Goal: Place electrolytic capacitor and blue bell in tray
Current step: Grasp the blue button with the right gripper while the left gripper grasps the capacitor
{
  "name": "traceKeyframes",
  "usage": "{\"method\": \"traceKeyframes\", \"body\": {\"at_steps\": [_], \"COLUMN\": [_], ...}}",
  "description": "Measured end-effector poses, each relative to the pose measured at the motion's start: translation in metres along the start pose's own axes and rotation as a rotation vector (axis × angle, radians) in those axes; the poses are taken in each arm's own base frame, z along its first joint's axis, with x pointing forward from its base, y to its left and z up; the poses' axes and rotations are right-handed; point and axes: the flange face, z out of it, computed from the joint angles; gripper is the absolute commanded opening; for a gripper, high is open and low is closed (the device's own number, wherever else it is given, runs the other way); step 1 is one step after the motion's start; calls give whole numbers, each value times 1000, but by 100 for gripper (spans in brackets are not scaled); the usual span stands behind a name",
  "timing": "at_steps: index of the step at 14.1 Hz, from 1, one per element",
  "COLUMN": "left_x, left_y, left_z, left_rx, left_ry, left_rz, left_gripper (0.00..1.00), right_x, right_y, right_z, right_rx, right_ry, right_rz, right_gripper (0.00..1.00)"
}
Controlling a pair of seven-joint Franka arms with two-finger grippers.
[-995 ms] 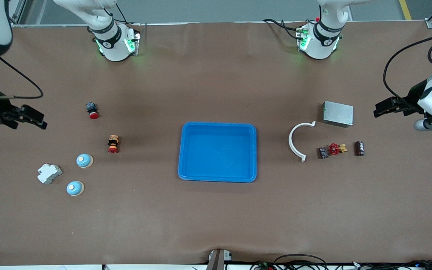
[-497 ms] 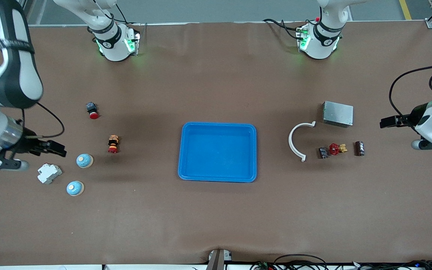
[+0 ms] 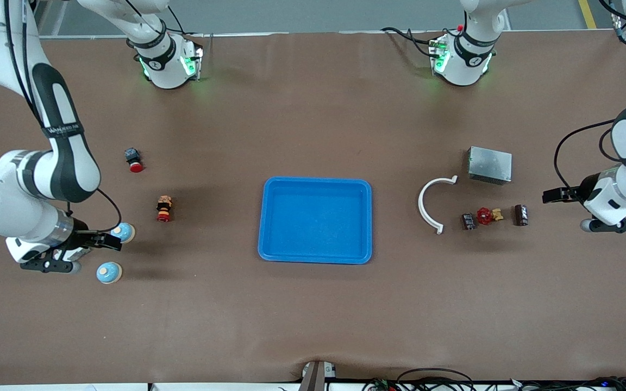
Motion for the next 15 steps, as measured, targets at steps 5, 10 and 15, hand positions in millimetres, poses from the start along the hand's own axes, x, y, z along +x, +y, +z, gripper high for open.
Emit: {"method": "traceKeyframes", "body": {"at_steps": [5, 10, 15], "left_x": [21, 35, 39], "left_y": [-5, -5, -3], "left_z": [67, 114, 144], "left_rx": [-19, -24, -29], "left_ry": [6, 37, 26], "left_rz": [-2, 2, -11], "left_gripper": [100, 100, 100], "right_x": [19, 26, 35], "right_y": [23, 30, 31], "right_z": [33, 50, 73], "right_rx": [-6, -5, -5], "right_ry": [14, 5, -5], "right_rz": [-43, -53, -74], "right_gripper": [100, 100, 100]}}
